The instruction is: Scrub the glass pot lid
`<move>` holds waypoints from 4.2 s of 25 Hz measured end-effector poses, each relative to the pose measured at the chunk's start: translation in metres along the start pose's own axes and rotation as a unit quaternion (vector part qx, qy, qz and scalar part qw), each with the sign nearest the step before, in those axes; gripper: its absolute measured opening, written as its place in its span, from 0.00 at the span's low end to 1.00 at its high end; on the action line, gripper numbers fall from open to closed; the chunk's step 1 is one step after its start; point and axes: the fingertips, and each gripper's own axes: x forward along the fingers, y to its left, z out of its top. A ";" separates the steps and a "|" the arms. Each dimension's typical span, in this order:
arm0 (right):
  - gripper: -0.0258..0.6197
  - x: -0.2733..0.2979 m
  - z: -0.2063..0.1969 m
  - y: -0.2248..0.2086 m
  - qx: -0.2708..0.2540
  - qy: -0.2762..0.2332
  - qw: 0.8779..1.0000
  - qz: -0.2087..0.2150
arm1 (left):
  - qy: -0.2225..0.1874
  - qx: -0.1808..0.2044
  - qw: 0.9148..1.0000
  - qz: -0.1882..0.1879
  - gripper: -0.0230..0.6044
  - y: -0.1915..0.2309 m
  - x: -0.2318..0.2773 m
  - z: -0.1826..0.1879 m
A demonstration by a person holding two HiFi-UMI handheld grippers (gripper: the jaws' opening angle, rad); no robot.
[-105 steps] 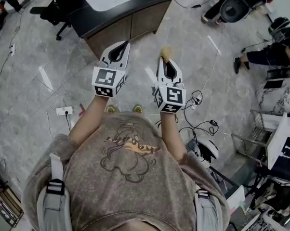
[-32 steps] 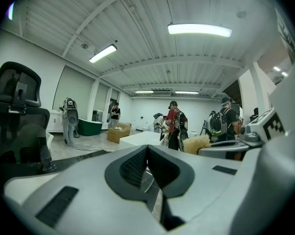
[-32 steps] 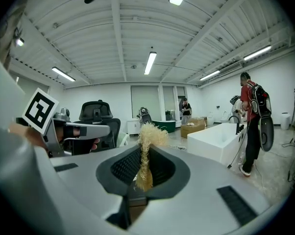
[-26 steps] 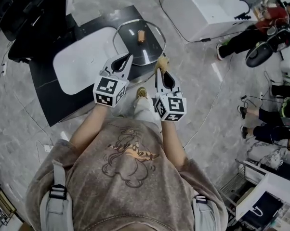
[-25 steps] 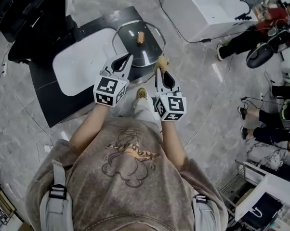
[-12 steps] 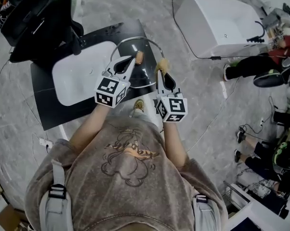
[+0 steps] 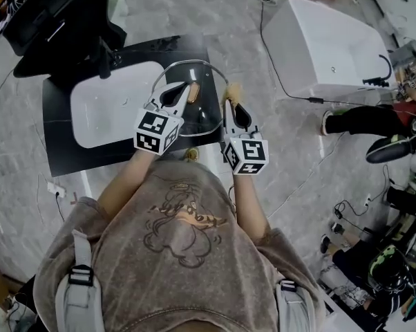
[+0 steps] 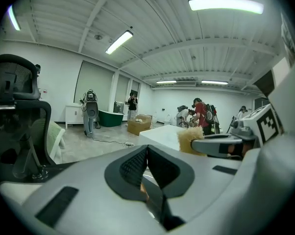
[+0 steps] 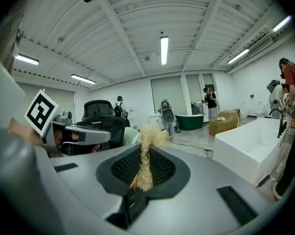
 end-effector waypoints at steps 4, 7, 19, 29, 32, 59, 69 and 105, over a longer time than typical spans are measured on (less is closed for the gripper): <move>0.11 0.013 -0.002 0.003 0.006 0.004 1.000 0.014 | 0.002 -0.010 1.000 0.001 0.06 0.003 0.004 -0.002; 0.11 0.023 -0.001 0.006 0.006 0.004 1.000 0.018 | 0.004 -0.022 1.000 -0.003 0.28 0.010 0.009 -0.003; 0.11 0.044 -0.006 -0.007 0.004 0.013 1.000 -0.004 | 0.108 -0.018 0.994 -0.020 0.47 0.025 0.043 -0.048; 0.11 0.050 -0.027 -0.019 0.007 0.045 0.999 -0.014 | 0.232 -0.013 0.972 -0.041 0.42 0.025 0.082 -0.124; 0.11 0.053 -0.031 -0.019 0.004 0.053 0.999 -0.011 | 0.255 -0.010 0.966 -0.040 0.39 0.027 0.091 -0.141; 0.11 0.085 -0.047 -0.013 -0.021 0.101 0.993 0.056 | 0.247 -0.037 0.968 -0.020 0.35 0.025 0.102 -0.147; 0.11 0.153 -0.058 0.026 -0.121 0.203 0.938 0.253 | 0.236 -0.044 0.971 -0.007 0.35 0.024 0.101 -0.147; 0.11 0.208 -0.162 0.122 -0.197 0.475 0.716 0.472 | 0.211 -0.117 0.970 0.001 0.34 0.025 0.100 -0.149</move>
